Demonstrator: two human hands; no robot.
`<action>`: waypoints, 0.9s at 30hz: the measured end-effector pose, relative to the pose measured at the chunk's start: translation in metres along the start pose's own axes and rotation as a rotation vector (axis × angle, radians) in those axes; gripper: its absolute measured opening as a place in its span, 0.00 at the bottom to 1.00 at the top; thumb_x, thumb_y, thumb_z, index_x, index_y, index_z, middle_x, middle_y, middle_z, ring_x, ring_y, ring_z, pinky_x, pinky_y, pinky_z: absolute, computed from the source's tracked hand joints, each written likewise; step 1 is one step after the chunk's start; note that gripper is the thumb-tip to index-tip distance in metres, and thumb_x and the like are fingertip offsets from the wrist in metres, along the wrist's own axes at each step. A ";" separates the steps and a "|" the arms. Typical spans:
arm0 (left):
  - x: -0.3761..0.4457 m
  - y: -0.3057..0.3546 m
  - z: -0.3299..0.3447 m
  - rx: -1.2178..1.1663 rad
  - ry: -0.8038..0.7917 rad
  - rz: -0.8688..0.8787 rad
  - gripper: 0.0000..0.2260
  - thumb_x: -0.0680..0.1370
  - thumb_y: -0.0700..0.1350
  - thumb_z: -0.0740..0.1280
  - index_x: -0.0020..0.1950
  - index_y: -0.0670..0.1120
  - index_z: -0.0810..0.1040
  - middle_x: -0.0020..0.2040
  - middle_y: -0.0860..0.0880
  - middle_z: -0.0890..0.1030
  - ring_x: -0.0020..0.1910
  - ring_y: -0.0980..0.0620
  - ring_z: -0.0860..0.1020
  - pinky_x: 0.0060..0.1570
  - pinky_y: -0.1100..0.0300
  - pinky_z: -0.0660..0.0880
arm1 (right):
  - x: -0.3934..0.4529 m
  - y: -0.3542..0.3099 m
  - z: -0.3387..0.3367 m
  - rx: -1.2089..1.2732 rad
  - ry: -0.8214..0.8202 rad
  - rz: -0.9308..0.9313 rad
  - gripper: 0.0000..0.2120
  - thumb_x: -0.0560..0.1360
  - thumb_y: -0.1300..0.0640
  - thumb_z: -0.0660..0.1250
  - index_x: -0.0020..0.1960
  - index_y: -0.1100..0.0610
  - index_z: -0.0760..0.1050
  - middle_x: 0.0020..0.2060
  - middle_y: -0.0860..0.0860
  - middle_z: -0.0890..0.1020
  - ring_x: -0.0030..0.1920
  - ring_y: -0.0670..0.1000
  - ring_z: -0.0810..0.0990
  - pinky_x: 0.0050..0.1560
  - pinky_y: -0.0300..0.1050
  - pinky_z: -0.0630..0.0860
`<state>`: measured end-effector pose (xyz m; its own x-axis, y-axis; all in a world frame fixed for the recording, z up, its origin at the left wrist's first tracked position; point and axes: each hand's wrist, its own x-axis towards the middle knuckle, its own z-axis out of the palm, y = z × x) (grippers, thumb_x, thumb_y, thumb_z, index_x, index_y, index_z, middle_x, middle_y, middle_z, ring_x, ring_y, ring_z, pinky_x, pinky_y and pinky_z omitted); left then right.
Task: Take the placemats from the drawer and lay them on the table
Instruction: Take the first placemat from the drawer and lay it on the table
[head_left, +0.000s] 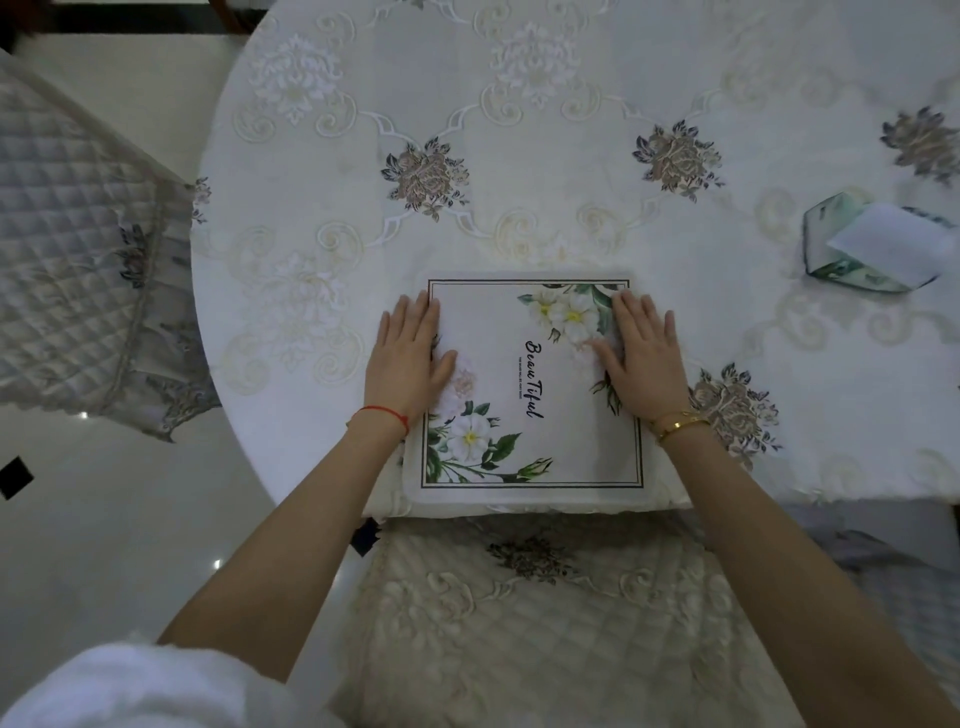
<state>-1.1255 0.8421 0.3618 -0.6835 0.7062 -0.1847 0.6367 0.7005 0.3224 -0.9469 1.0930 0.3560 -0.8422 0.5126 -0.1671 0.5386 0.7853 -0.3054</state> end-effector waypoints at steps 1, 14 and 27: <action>-0.007 0.008 0.000 -0.016 0.008 0.018 0.29 0.81 0.53 0.58 0.78 0.44 0.52 0.79 0.46 0.52 0.78 0.45 0.48 0.77 0.51 0.43 | -0.004 -0.009 0.000 0.017 0.017 -0.006 0.29 0.81 0.44 0.51 0.78 0.56 0.52 0.77 0.52 0.55 0.78 0.54 0.48 0.76 0.51 0.38; -0.059 0.029 0.029 0.016 -0.049 0.117 0.27 0.81 0.55 0.55 0.78 0.50 0.54 0.79 0.49 0.54 0.78 0.47 0.51 0.76 0.48 0.51 | -0.066 -0.046 0.029 0.009 -0.118 -0.200 0.28 0.82 0.48 0.54 0.78 0.51 0.49 0.78 0.47 0.51 0.77 0.50 0.46 0.77 0.49 0.45; -0.122 0.038 0.022 -0.126 0.063 0.106 0.26 0.80 0.49 0.62 0.76 0.43 0.60 0.77 0.44 0.61 0.77 0.44 0.55 0.76 0.51 0.49 | -0.123 -0.046 0.020 0.027 -0.159 -0.233 0.31 0.81 0.48 0.56 0.78 0.56 0.46 0.78 0.53 0.48 0.77 0.54 0.43 0.77 0.50 0.44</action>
<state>-1.0101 0.7853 0.3766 -0.6385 0.7647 -0.0867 0.6591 0.6015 0.4514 -0.8689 0.9864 0.3716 -0.9379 0.2568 -0.2333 0.3307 0.8649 -0.3777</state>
